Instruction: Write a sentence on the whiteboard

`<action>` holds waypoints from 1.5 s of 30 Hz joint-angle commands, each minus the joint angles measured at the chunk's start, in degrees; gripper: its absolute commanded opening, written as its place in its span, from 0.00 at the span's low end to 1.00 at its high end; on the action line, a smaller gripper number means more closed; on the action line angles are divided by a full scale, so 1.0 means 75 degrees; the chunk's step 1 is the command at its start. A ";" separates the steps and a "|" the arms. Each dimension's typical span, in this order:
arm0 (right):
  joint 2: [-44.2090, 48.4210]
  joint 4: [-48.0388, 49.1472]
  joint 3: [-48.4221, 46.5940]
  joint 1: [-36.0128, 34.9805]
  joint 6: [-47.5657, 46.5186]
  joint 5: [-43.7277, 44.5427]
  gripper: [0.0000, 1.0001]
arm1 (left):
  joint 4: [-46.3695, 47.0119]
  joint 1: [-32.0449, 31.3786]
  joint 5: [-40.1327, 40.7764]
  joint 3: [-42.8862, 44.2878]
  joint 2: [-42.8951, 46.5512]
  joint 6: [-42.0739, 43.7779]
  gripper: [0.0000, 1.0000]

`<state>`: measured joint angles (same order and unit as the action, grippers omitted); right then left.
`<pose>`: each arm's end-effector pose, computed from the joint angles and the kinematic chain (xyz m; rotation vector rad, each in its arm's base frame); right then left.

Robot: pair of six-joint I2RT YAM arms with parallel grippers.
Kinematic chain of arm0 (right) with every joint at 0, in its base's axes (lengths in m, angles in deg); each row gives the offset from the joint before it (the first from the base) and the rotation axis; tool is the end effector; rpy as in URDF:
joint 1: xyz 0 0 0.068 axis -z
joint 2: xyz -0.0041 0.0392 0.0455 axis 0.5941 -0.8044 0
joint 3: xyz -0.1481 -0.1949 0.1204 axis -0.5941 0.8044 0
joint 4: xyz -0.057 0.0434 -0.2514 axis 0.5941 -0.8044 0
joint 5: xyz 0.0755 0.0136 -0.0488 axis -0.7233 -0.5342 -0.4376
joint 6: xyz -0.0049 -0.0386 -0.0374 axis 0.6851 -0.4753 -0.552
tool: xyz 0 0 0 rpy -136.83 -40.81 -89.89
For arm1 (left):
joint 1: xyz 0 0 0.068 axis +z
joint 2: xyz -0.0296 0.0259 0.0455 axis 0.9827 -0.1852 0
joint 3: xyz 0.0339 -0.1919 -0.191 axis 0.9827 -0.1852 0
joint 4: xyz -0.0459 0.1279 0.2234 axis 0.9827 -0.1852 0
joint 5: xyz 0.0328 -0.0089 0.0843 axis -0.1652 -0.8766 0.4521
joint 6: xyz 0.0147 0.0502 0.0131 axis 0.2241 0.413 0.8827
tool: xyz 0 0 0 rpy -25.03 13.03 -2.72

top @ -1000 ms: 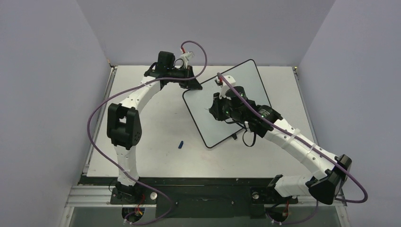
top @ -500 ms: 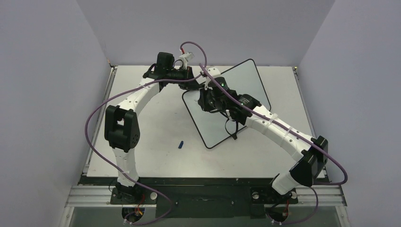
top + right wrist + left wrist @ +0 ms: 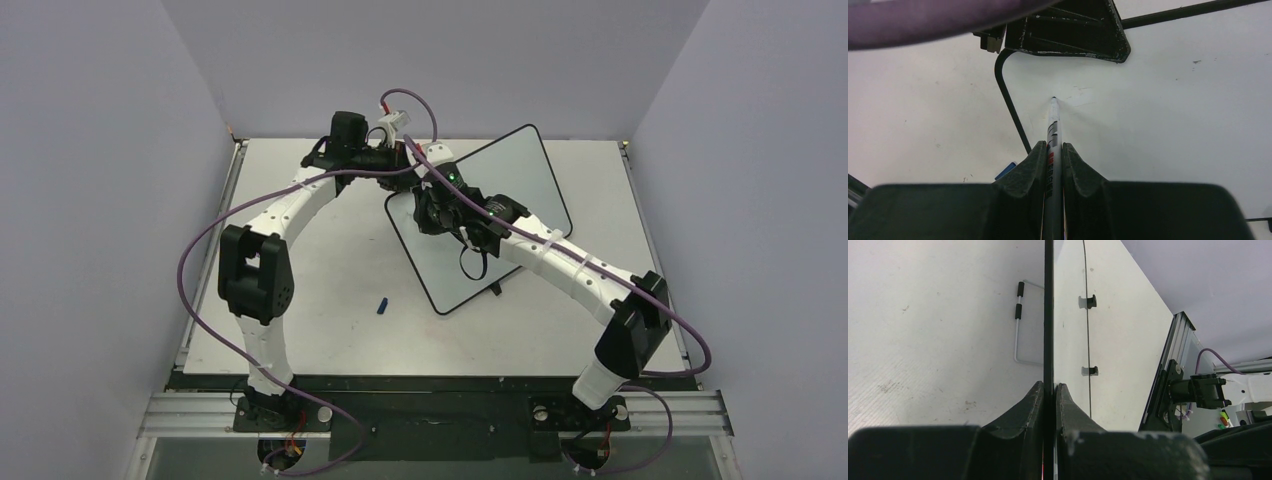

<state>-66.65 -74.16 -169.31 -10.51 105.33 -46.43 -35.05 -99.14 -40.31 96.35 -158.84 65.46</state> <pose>0.2593 0.2725 0.3488 -0.4278 2.2047 0.5625 0.4178 -0.1790 0.3016 0.6559 2.0885 -1.2298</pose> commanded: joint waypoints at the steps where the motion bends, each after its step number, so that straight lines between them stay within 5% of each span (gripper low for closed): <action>1: -0.0081 0.0319 -0.0383 -0.0042 0.0081 0.0325 0.00 | 0.0278 -0.0112 0.0036 -0.0104 0.0447 0.0639 0.00; 22: 0.0666 0.0477 0.1153 -0.0052 0.0364 0.0256 0.00 | 0.0319 -0.0159 0.0090 -0.0080 0.0470 0.0606 0.00; 23: 0.1472 0.0467 0.1218 -0.0054 0.0378 0.0236 0.00 | 0.0318 -0.0165 0.0090 -0.0079 0.0470 0.0610 0.00; 25: 0.0925 0.0425 0.1277 -0.0049 0.0391 0.0234 0.00 | 0.0318 -0.0170 0.0099 -0.0087 0.0479 0.0610 0.00; 45: 0.0710 0.0256 -0.0100 -0.0067 0.0255 0.0138 0.00 | 0.0370 -0.0264 0.0124 -0.0262 0.0749 0.0767 0.00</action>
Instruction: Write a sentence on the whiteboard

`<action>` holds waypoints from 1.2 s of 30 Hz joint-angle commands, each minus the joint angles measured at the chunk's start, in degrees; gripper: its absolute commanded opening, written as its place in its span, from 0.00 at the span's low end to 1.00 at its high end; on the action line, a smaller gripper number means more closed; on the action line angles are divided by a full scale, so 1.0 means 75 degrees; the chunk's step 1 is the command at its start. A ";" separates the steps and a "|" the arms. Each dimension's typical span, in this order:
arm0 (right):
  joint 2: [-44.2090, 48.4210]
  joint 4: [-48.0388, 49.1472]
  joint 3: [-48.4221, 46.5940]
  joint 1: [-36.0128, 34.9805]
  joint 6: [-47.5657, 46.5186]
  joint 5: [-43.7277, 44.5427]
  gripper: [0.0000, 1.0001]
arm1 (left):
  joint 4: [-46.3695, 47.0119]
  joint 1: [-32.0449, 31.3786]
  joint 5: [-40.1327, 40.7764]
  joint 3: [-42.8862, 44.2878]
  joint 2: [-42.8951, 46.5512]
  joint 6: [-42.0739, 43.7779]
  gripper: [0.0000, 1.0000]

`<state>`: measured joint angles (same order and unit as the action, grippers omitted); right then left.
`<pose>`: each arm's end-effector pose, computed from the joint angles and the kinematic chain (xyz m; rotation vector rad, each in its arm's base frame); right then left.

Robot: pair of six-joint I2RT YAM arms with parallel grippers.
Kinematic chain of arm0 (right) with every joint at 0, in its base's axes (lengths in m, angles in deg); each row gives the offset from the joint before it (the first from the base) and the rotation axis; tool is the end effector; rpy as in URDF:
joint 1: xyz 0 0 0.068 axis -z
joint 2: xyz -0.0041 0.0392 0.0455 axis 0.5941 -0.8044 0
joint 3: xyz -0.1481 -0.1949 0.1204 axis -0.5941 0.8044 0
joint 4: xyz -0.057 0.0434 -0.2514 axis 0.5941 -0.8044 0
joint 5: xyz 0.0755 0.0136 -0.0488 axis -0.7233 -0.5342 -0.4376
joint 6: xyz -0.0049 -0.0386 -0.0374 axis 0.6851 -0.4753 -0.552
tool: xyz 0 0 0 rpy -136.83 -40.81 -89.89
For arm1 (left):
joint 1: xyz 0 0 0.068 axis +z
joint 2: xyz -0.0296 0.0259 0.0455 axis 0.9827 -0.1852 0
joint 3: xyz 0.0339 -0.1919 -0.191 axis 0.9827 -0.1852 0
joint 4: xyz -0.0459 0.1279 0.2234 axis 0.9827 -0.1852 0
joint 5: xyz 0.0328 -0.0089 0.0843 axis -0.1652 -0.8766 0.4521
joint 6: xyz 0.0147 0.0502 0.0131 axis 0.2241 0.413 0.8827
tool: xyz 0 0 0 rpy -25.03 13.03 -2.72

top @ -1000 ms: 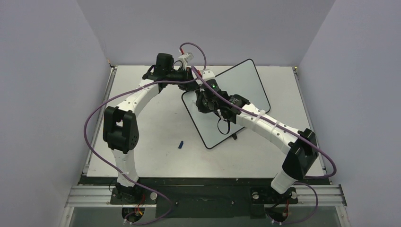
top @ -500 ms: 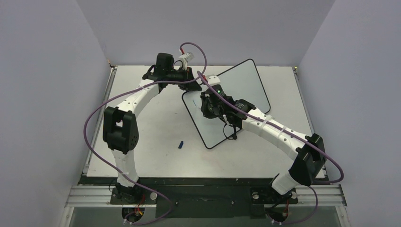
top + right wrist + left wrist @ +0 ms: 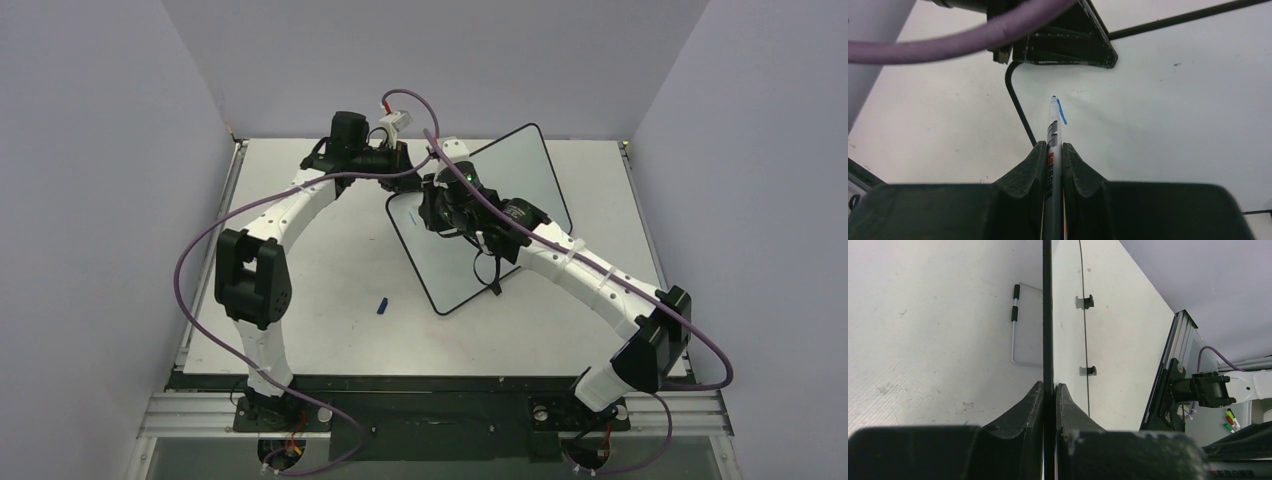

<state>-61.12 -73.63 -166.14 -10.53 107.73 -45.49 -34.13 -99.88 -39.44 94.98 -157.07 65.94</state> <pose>0.2432 0.2546 0.3641 -0.3606 2.1683 0.5981 0.4100 -0.1819 0.3080 0.6760 2.0635 -1.2114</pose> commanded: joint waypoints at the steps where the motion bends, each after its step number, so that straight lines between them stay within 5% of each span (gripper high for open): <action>1: -0.0127 0.0187 -0.0607 -0.0058 -0.0064 0.0022 0.00 | 0.0257 -0.0165 -0.0004 -0.0086 0.0526 0.0701 0.00; 36: -0.0584 0.0122 -0.0273 0.0277 0.0214 0.0493 0.00 | 0.0320 -0.0224 0.0032 -0.0138 0.0688 0.0697 0.00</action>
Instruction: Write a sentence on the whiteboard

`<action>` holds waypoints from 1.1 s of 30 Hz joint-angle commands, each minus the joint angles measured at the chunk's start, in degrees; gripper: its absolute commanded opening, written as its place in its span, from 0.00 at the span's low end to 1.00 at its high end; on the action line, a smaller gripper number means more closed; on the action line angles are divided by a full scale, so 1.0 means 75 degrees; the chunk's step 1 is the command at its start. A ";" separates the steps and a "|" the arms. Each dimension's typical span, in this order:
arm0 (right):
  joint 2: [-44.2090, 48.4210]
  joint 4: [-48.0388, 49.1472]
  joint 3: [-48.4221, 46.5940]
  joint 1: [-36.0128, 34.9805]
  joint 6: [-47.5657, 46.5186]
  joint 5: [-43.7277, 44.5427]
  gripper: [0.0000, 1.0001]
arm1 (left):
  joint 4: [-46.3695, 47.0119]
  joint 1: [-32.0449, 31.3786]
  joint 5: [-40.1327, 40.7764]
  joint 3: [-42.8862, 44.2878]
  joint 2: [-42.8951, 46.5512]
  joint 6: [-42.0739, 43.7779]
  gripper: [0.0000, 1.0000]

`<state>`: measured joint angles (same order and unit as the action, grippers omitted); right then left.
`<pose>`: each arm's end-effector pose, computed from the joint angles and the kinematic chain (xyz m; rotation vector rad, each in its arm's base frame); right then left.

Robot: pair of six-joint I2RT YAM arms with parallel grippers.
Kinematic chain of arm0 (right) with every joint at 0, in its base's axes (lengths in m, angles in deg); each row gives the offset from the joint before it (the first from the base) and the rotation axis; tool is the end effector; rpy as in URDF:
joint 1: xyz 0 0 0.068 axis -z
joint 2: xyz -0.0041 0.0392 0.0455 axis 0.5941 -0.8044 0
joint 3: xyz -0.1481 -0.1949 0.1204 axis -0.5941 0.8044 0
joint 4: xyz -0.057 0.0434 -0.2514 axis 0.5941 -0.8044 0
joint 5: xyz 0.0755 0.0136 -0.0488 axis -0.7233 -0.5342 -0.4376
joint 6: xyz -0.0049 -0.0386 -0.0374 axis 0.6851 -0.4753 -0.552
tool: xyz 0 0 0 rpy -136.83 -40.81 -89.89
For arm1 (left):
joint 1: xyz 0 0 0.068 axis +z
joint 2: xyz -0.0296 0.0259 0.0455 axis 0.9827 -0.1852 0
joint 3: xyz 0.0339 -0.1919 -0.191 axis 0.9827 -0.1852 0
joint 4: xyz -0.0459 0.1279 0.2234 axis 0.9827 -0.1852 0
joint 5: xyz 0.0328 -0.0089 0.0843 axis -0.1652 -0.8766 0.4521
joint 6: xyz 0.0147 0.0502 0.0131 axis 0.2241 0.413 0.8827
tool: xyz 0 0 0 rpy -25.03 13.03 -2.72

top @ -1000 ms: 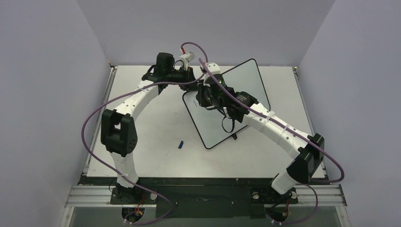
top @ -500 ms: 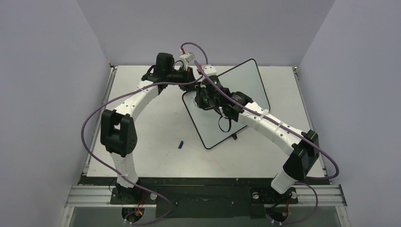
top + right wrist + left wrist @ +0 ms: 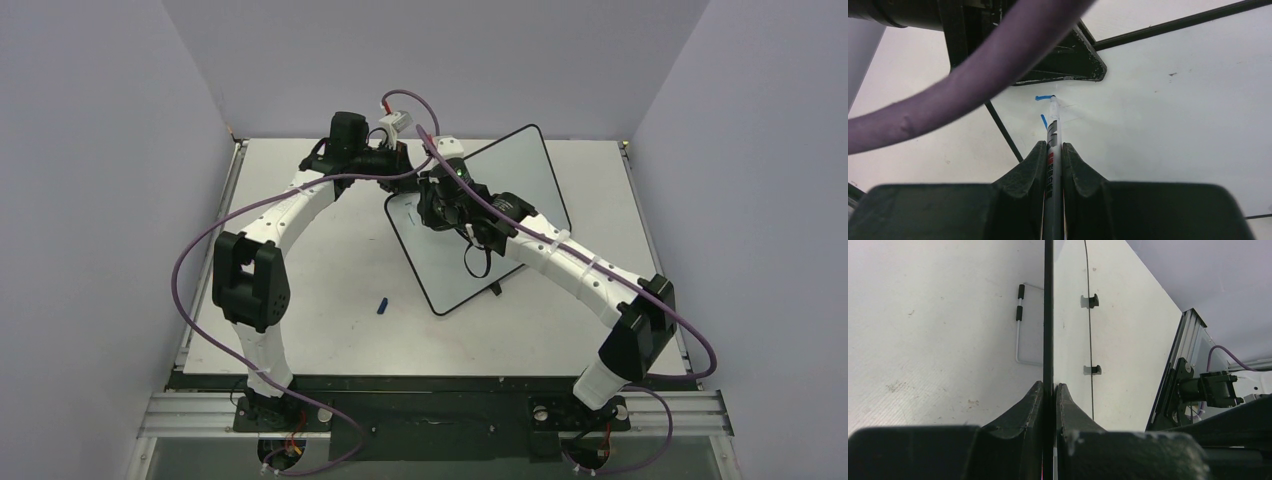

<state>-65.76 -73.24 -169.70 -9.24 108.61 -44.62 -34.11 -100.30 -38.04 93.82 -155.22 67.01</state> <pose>0.2642 0.2640 0.3581 -0.3124 2.1819 0.5723 0.4024 -0.1819 0.3146 0.6905 2.0468 -1.1766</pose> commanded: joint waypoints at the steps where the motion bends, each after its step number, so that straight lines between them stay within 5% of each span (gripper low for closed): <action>1: 0.0044 0.0068 0.0258 0.0105 0.0106 0.0389 0.00 | 0.0312 -0.0169 -0.0155 0.0015 0.0442 0.0562 0.00; 33: 0.0075 0.0062 0.0144 -0.0283 0.0324 -0.0119 0.00 | 0.0311 -0.0201 -0.0100 0.0014 0.0470 0.0568 0.00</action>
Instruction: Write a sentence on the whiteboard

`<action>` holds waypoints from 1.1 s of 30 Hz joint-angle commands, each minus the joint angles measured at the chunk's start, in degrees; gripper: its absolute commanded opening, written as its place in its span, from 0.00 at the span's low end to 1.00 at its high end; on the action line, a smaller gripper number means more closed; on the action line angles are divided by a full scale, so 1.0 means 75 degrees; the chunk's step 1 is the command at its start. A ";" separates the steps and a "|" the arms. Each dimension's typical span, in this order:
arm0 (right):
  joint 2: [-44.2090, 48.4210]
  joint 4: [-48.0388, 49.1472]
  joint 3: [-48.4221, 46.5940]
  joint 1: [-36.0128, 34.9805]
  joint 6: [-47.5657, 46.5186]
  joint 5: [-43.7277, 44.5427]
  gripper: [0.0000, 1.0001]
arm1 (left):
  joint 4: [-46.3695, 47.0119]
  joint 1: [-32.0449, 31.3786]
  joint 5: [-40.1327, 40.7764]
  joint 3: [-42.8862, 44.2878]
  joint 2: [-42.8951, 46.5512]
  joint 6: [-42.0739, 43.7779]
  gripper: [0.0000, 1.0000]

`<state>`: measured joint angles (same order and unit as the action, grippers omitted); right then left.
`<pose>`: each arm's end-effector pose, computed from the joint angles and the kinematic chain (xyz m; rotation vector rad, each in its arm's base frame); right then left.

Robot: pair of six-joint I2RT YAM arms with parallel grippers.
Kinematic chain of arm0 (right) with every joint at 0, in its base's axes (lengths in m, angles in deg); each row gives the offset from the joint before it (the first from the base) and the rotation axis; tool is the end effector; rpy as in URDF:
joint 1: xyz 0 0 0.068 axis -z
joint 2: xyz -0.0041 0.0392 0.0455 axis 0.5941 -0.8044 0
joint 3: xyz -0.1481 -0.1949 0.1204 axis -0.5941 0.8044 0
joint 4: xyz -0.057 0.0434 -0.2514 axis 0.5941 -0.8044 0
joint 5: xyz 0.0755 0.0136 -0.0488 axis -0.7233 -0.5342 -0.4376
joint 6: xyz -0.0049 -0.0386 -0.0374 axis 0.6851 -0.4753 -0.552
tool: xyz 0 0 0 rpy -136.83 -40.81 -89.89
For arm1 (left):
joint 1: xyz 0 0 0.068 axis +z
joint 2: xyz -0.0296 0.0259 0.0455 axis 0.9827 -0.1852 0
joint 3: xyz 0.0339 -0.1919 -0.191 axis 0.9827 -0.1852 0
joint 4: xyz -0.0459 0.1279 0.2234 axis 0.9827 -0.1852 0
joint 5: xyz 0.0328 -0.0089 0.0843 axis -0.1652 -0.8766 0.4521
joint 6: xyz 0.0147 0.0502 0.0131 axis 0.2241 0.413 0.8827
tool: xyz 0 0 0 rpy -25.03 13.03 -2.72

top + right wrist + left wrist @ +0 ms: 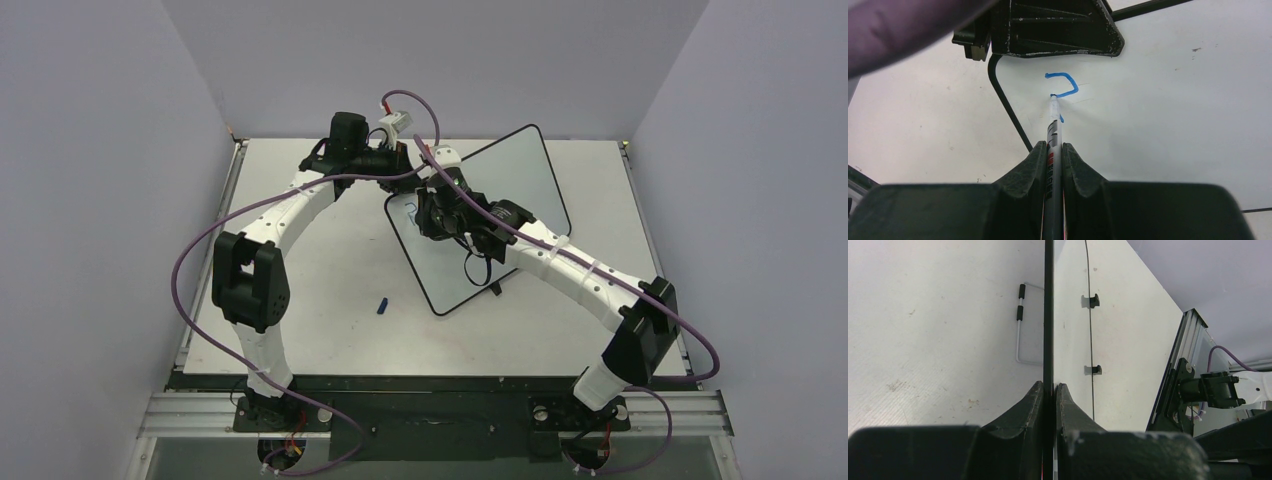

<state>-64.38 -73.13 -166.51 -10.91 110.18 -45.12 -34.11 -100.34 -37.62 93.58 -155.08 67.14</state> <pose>0.2515 0.2667 0.3478 -0.3274 2.2174 0.5941 0.4019 -0.1818 0.3141 0.6886 2.0494 -1.1682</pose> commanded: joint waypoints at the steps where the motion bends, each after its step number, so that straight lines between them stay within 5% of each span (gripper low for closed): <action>1: -0.0111 0.0056 -0.0270 -0.0058 0.0114 -0.0048 0.00 | 0.0311 -0.0197 -0.0152 0.0046 0.0465 0.0551 0.00; 33: 0.0885 -0.0218 0.0425 0.0288 -0.0073 0.0352 0.00 | 0.0103 -0.0175 -0.0046 0.0081 0.0640 0.0752 0.00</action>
<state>-61.34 -74.31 -161.68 -9.27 110.31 -43.96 -34.48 -100.41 -37.38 93.58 -154.76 67.40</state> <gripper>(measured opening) 0.096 0.056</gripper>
